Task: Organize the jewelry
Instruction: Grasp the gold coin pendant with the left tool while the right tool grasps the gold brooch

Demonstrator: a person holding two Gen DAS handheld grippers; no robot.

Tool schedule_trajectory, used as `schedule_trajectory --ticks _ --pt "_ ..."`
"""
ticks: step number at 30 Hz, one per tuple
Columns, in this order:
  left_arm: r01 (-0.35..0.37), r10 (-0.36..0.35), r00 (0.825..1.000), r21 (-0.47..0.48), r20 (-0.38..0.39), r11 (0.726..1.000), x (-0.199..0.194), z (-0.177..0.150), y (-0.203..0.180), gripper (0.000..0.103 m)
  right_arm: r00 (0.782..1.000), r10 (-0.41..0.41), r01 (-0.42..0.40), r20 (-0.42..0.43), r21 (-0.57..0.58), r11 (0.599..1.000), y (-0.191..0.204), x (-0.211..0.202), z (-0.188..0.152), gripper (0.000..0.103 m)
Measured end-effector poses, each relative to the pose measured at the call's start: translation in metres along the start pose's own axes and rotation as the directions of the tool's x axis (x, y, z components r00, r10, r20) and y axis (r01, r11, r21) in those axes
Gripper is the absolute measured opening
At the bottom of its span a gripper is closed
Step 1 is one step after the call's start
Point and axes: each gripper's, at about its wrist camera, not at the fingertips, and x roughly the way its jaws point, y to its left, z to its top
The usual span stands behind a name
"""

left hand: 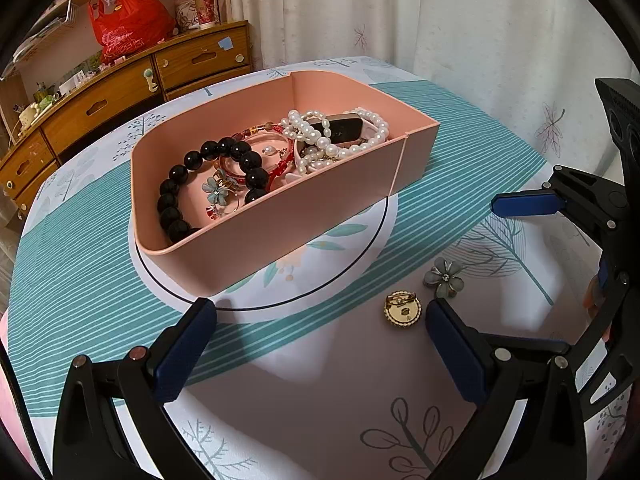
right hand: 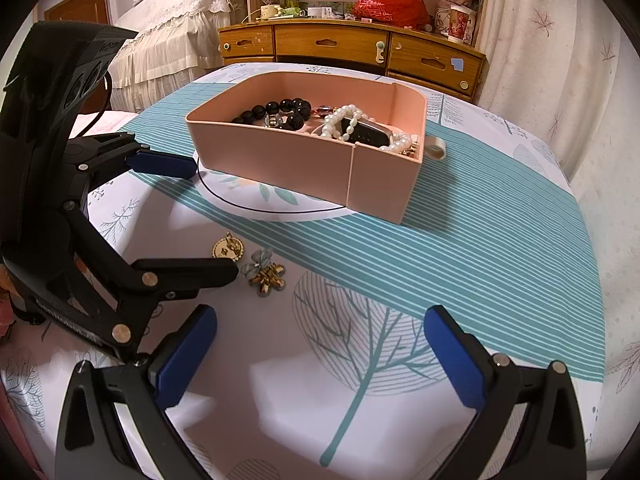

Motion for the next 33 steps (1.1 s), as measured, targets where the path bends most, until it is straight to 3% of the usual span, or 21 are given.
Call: schedule_trajectory --ticks 1,4,6,13,16,21,23,30,32,33 --pt "0.004 -0.004 1.000 0.006 0.002 1.000 0.000 0.000 0.000 0.101 1.000 0.000 0.000 0.000 0.000 1.000 0.000 -0.001 0.000 0.103" --pt "0.035 -0.036 0.999 0.053 0.021 0.998 -0.004 -0.001 -0.007 0.084 1.000 0.000 0.000 0.000 0.000 1.000 0.000 0.000 0.000 0.103" --pt "0.065 -0.069 0.997 0.100 0.035 0.993 -0.007 -0.002 -0.015 0.063 1.000 0.000 0.000 0.000 0.000 1.000 0.000 0.000 0.000 0.103" --pt "0.116 -0.125 0.991 0.167 0.043 0.979 -0.011 -0.004 -0.027 0.034 1.000 0.000 0.000 0.000 0.000 1.000 0.000 0.000 0.000 0.103" --pt "0.125 -0.135 0.990 0.179 0.044 0.976 -0.012 -0.004 -0.029 0.017 1.000 0.000 0.000 0.000 0.000 1.000 0.000 0.000 0.000 0.103" --pt "0.151 -0.160 0.986 0.162 0.041 0.975 -0.012 -0.004 -0.025 0.017 1.000 -0.014 0.014 0.008 0.029 0.999 0.001 0.001 0.004 0.097" --pt "0.163 -0.171 0.984 0.145 0.041 0.976 -0.011 -0.004 -0.021 0.017 1.000 -0.001 0.000 0.020 0.014 1.000 0.003 0.001 0.008 0.084" --pt "0.181 -0.187 0.981 0.118 0.043 0.976 -0.011 -0.005 -0.017 0.017 0.998 0.027 -0.026 0.048 -0.016 1.000 0.009 -0.001 0.011 0.054" --pt "0.183 -0.189 0.981 0.116 0.043 0.976 -0.012 -0.006 -0.017 0.017 0.998 0.029 -0.028 0.056 -0.012 1.000 0.009 -0.002 0.011 0.034" --pt "0.181 -0.187 0.981 0.117 0.043 0.976 -0.012 -0.006 -0.017 0.017 0.998 0.025 -0.024 0.058 -0.007 1.000 0.009 -0.002 0.012 0.030"
